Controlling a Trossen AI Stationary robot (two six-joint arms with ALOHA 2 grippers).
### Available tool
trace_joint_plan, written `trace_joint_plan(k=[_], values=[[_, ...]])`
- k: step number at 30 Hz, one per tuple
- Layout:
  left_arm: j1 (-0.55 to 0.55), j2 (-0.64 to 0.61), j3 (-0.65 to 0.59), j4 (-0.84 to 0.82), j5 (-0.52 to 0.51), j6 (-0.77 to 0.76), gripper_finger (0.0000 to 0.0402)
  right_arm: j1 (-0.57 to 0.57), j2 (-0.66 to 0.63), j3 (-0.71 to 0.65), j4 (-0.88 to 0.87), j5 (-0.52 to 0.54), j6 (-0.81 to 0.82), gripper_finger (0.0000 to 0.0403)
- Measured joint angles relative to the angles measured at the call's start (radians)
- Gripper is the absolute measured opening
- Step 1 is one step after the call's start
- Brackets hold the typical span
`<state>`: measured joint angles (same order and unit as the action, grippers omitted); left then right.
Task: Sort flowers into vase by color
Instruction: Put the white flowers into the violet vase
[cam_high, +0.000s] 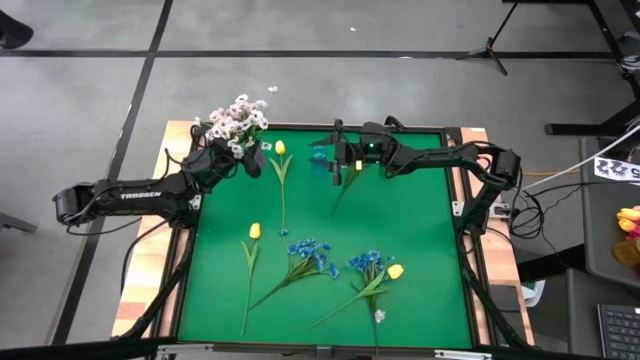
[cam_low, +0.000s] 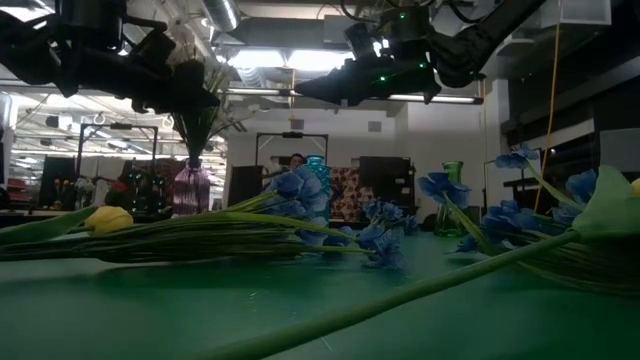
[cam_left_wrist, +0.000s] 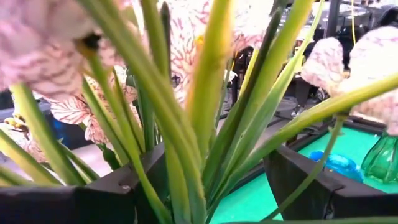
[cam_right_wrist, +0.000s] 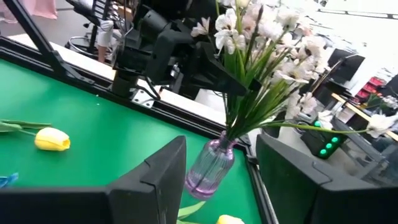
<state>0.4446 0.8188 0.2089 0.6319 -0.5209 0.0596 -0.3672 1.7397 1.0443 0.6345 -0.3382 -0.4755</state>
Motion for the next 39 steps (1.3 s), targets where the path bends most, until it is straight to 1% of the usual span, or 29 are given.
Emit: trace_joint_plan(k=[9,23,26,29,39], values=[[0.0,0.0,0.0,-0.053,0.0,0.078,0.0244,0.0,0.0,0.0,-0.042,0.001,-0.026,0.0193],[0.0,-0.023,0.0,-0.069,0.0,0.125,0.0244,0.0,-0.001,0.0,-0.093,0.004,-0.039,0.0193],[-0.013,-0.043,0.0,-0.07,0.0,0.127,0.0244,0.0,-0.001,0.0,-0.094,0.004,-0.04,0.0193],[-0.033,-0.081,0.0,-0.069,-0.002,0.164,0.0244,0.0,-0.001,0.0,-0.096,0.004,-0.048,0.0193],[-0.066,-0.223,0.0,-0.074,-0.083,0.244,0.0244,0.0,-0.001,0.0,-0.103,0.004,-0.049,0.0193]])
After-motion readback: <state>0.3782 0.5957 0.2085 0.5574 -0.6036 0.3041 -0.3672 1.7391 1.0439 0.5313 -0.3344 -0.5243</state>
